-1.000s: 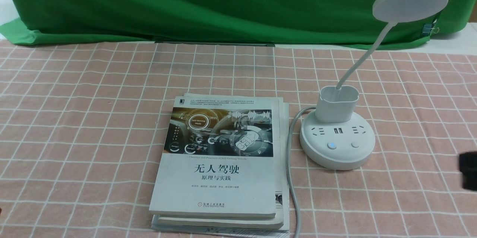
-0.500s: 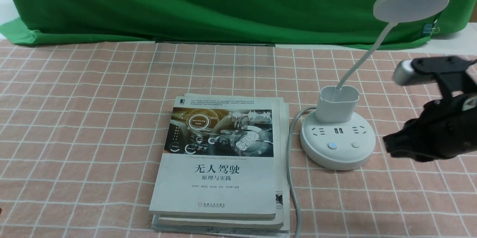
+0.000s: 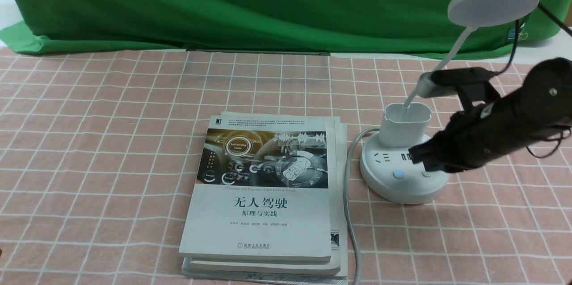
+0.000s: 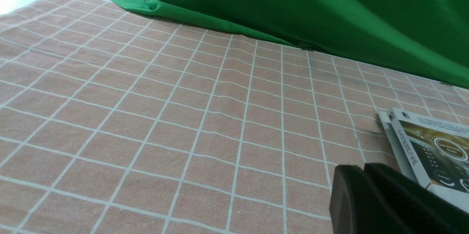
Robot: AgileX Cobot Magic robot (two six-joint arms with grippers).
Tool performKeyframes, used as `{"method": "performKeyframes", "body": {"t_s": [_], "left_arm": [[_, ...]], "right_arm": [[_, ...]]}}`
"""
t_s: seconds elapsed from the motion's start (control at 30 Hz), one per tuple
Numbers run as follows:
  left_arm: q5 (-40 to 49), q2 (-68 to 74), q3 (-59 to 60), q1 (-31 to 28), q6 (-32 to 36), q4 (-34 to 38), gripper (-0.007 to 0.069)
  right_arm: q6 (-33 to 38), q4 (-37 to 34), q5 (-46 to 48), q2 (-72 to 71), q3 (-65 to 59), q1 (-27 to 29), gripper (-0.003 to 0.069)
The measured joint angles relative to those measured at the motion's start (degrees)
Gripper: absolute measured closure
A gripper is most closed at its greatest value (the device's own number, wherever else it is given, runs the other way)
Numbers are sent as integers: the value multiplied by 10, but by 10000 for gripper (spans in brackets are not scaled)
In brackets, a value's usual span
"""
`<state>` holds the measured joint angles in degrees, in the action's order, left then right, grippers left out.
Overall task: Turn on the table lamp on the pink coffee tablecloth with your hand.
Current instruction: 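Press the button on the base of the white desk lamp with the right gripper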
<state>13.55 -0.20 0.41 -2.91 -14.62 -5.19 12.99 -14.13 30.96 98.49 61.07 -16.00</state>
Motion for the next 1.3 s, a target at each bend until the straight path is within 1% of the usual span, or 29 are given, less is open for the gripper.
{"method": "performKeyframes", "body": {"t_s": [0.3, 0.73, 1.07, 1.3], "left_arm": [[0, 0, 0, 0, 0, 0, 606], [0, 0, 0, 0, 0, 0, 606], [0, 0, 0, 0, 0, 0, 606], [0, 0, 0, 0, 0, 0, 606]], "right_arm": [[1, 7, -19, 39, 9, 4, 626], [1, 7, -19, 44, 10, 4, 620], [1, 10, 13, 44, 26, 5, 620], [1, 15, 16, 46, 26, 5, 620]]}}
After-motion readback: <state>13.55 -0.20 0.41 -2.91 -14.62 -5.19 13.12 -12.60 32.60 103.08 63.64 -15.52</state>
